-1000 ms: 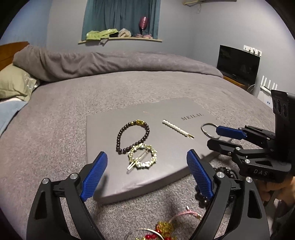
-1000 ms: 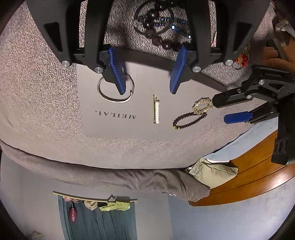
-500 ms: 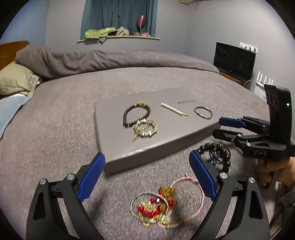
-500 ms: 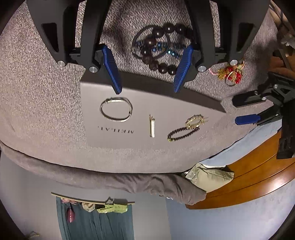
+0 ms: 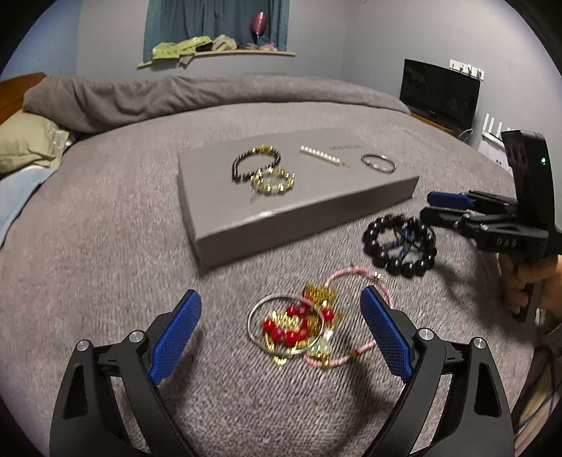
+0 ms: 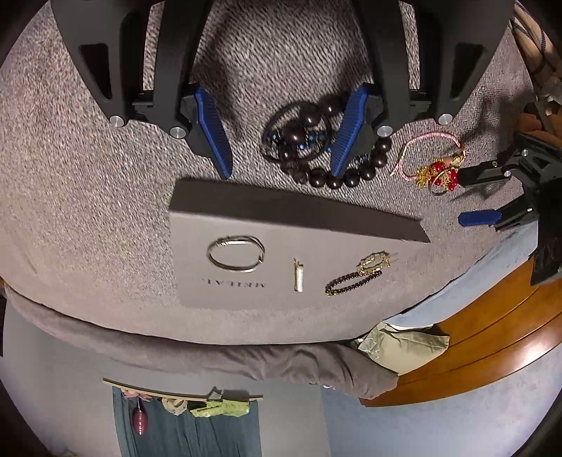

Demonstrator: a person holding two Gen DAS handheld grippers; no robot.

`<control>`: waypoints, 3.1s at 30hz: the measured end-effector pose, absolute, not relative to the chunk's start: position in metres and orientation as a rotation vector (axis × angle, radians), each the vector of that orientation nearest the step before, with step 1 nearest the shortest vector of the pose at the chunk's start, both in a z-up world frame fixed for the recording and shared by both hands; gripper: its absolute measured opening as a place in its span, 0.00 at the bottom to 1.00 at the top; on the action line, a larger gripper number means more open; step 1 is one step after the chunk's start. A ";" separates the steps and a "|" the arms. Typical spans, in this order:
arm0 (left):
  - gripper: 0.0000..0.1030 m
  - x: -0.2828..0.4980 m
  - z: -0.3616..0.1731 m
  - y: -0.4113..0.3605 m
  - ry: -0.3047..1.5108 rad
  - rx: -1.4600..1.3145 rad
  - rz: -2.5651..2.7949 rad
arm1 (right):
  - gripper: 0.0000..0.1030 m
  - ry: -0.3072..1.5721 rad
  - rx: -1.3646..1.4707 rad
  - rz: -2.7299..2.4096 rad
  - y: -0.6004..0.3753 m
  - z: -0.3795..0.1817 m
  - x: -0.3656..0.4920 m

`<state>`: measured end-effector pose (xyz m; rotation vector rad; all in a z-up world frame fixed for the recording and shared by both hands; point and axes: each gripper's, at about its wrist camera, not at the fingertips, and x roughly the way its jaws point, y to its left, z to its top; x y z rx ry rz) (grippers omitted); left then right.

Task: Organize jewelry
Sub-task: 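Open both tools and move them back over the remaining jewelry, then grasp the thin silver hoop with the left tool while the right tool grasps the black bead bracelet, then lift the silver hoop with the left tool while the right tool lifts the black bead bracelet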

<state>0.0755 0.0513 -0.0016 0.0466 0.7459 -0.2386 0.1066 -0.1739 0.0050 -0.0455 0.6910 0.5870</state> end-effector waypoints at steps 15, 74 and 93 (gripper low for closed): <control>0.49 0.087 -0.022 0.050 0.829 0.004 -0.262 | 0.56 0.717 -0.084 0.604 -0.178 -0.005 0.094; 0.49 0.077 0.023 0.032 0.669 0.045 -0.279 | 0.14 0.655 0.096 0.867 -0.161 0.042 0.107; 0.49 0.105 0.040 0.022 0.632 0.029 -0.263 | 0.14 0.551 0.111 0.872 -0.162 0.085 0.089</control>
